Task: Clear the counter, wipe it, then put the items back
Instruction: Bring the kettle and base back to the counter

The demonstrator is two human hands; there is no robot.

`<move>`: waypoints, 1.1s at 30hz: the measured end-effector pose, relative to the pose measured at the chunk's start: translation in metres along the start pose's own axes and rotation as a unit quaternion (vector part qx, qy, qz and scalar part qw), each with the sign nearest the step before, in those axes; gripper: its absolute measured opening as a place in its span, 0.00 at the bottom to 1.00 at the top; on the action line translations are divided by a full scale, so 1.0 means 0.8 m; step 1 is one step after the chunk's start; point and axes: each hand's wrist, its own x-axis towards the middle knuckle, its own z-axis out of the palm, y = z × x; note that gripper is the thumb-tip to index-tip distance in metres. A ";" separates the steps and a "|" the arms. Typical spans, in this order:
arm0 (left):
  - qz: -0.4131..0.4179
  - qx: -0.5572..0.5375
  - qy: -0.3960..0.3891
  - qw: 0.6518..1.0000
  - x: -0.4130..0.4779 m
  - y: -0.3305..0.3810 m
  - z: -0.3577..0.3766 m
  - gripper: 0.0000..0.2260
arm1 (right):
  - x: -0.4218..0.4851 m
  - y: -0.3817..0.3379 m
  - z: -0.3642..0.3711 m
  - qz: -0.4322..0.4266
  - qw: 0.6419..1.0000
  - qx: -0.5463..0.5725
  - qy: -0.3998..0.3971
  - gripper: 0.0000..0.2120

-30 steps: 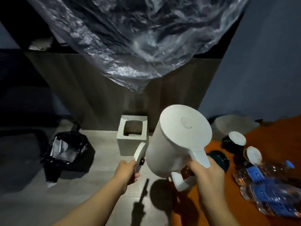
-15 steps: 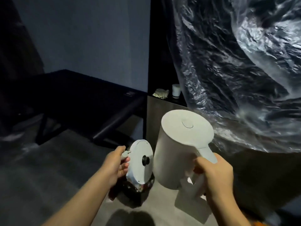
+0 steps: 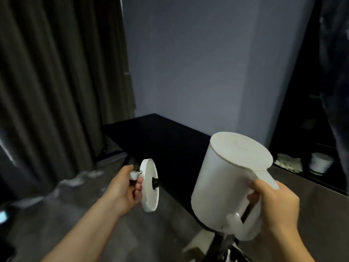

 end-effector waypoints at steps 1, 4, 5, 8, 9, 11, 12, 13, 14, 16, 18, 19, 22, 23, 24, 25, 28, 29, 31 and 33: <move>-0.002 -0.011 0.005 1.000 0.015 0.014 -0.010 0.16 | 0.007 -0.002 0.022 -0.002 1.000 0.002 -0.013 0.08; -0.016 -0.044 -0.002 0.999 0.061 0.052 -0.032 0.16 | 0.032 -0.003 0.085 0.003 0.999 0.003 -0.043 0.07; -0.021 -0.051 -0.006 0.998 0.078 0.065 -0.034 0.17 | 0.043 -0.002 0.106 0.006 0.999 0.006 -0.052 0.07; -0.038 -0.063 -0.013 0.997 0.149 0.107 -0.032 0.17 | 0.090 0.005 0.181 0.014 0.998 0.013 -0.067 0.07; -0.042 -0.066 -0.012 0.997 0.174 0.122 -0.028 0.17 | 0.108 0.006 0.207 0.021 0.997 0.012 -0.070 0.07; -0.049 -0.069 -0.014 0.996 0.222 0.148 -0.020 0.17 | 0.140 0.007 0.257 0.030 0.997 0.014 -0.076 0.06; -0.052 -0.070 -0.012 0.996 0.245 0.160 -0.017 0.17 | 0.154 0.007 0.281 0.032 0.996 0.013 -0.077 0.06; -0.056 -0.073 -0.013 0.996 0.268 0.172 -0.016 0.17 | 0.168 0.008 0.304 0.033 0.996 0.011 -0.079 0.07; -0.060 -0.078 -0.015 0.995 0.290 0.182 -0.016 0.17 | 0.181 0.008 0.326 0.034 0.996 0.009 -0.079 0.07; -0.071 -0.087 -0.019 0.994 0.333 0.202 -0.017 0.17 | 0.205 0.008 0.367 0.039 0.996 0.003 -0.076 0.08; -0.086 -0.094 -0.025 0.992 0.378 0.217 -0.021 0.17 | 0.229 0.012 0.404 0.040 0.997 -0.005 -0.071 0.08; -0.094 -0.094 -0.028 0.991 0.402 0.224 -0.022 0.18 | 0.241 0.014 0.422 0.041 0.997 -0.010 -0.066 0.08; -0.124 -0.080 -0.041 0.988 0.475 0.245 -0.018 0.17 | 0.275 0.029 0.476 0.043 0.998 -0.022 -0.037 0.08; -0.133 -0.072 -0.046 0.987 0.500 0.252 -0.015 0.17 | 0.286 0.035 0.494 0.042 0.999 -0.028 -0.022 0.08; -0.143 -0.064 -0.053 0.986 0.525 0.261 -0.012 0.17 | 0.295 0.040 0.513 0.041 0.999 -0.031 -0.006 0.07; -0.153 -0.059 -0.061 0.985 0.551 0.269 -0.009 0.17 | 0.305 0.045 0.532 0.040 0.999 -0.035 0.008 0.07; -0.189 -0.032 -0.095 0.977 0.626 0.293 0.002 0.18 | 0.334 0.058 0.585 0.047 0.996 -0.053 0.056 0.08; -0.194 -0.026 -0.101 0.975 0.637 0.296 0.007 0.17 | 0.337 0.056 0.594 0.046 0.995 -0.054 0.064 0.09; -0.210 -0.007 -0.124 0.970 0.674 0.309 0.024 0.16 | 0.354 0.061 0.618 0.051 0.993 -0.057 0.090 0.09; -0.230 0.007 -0.128 0.965 0.707 0.316 0.045 0.16 | 0.367 0.064 0.633 0.064 0.988 -0.057 0.126 0.10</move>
